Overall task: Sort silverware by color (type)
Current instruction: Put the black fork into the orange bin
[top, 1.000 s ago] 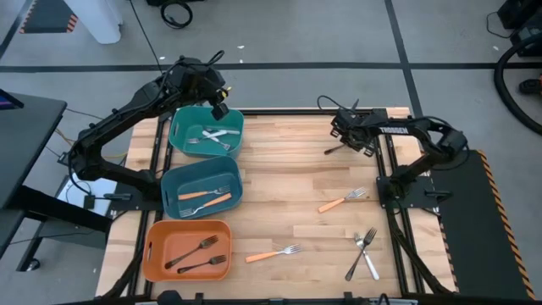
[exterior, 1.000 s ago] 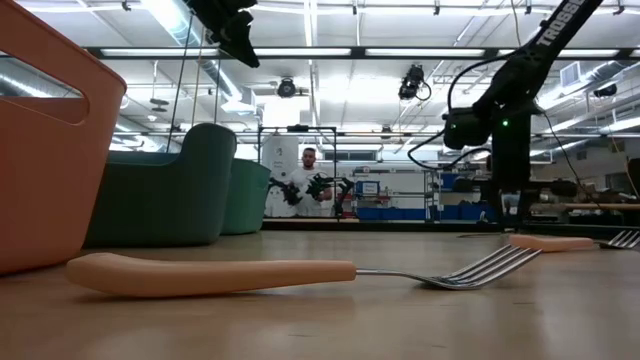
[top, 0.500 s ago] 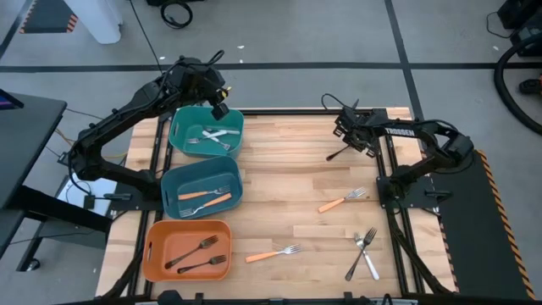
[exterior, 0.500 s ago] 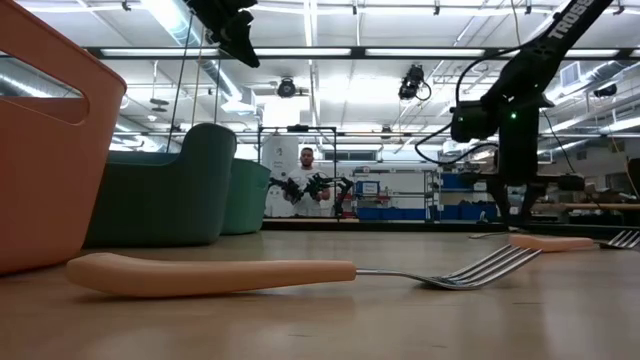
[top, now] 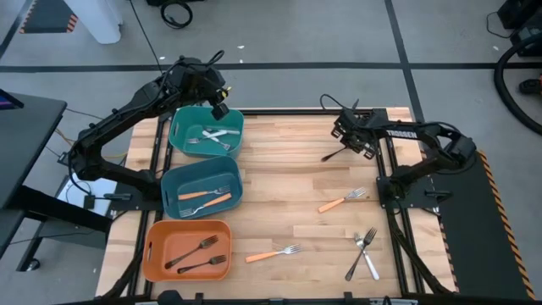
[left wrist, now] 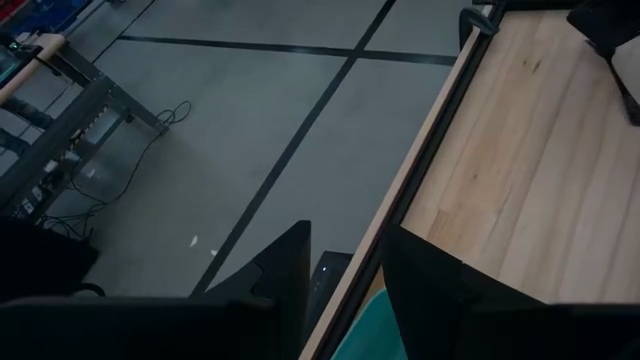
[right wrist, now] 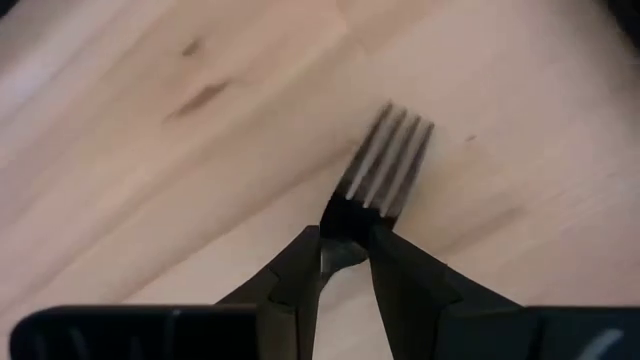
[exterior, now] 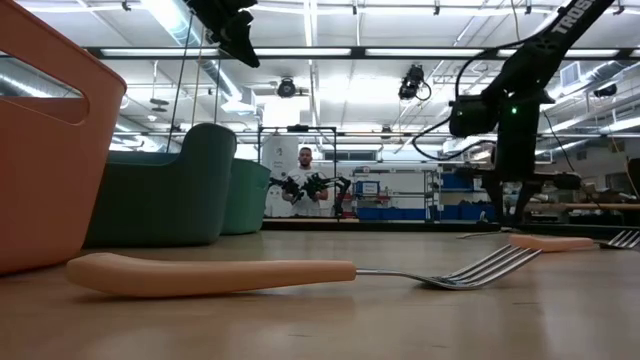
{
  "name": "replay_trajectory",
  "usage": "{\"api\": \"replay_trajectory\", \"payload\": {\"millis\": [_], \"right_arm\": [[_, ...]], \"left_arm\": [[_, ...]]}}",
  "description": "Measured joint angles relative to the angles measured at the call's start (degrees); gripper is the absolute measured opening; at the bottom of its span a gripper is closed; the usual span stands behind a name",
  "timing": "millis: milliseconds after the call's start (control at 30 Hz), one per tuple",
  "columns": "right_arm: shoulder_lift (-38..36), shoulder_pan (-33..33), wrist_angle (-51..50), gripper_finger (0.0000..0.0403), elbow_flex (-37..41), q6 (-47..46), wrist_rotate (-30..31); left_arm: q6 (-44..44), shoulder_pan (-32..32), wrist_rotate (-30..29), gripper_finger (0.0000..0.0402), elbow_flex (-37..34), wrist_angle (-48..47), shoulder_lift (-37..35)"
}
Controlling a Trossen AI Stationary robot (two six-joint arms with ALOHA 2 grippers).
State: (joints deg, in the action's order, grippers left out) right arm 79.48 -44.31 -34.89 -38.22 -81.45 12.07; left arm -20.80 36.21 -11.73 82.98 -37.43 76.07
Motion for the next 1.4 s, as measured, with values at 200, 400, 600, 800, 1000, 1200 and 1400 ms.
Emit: {"api": "replay_trajectory", "payload": {"millis": [200, 400, 600, 800, 1000, 1200, 1400], "right_arm": [[-2.6, 0.7, 0.0, 0.0098, 0.0, 0.0, 0.3], [-2.6, 1.0, 0.0, 0.0098, 0.0, 1.4, -0.4], [-2.6, 2.6, 0.1, 0.0098, 0.0, -3.1, 0.0], [0.1, 5.4, 0.3, 0.0098, -0.1, -8.8, 0.8], [3.5, 6.5, 1.5, 0.0098, -0.1, -12.5, 1.5], [6.6, 6.4, 2.2, 0.0098, -0.5, -12.7, 2.0], [8.0, 6.0, 1.3, 0.0089, -0.5, -9.1, 2.0]], "left_arm": [[0.0, 0.0, 0.0, 0.0132, 0.0, 0.0, 0.0], [-0.9, 0.0, 0.0, 0.0132, 0.0, 0.0, 0.0], [-1.0, 0.0, 0.0, 0.0132, 0.0, 0.0, 0.0], [-0.6, 0.0, 0.0, 0.0132, 0.0, 0.0, 0.0], [-0.9, 0.0, 0.0, 0.0132, 0.0, 0.0, 0.0], [-0.9, 0.0, 0.0, 0.0132, 0.0, 0.0, 0.0], [-0.9, 0.0, 0.0, 0.0132, 0.0, 0.0, 0.0]]}}
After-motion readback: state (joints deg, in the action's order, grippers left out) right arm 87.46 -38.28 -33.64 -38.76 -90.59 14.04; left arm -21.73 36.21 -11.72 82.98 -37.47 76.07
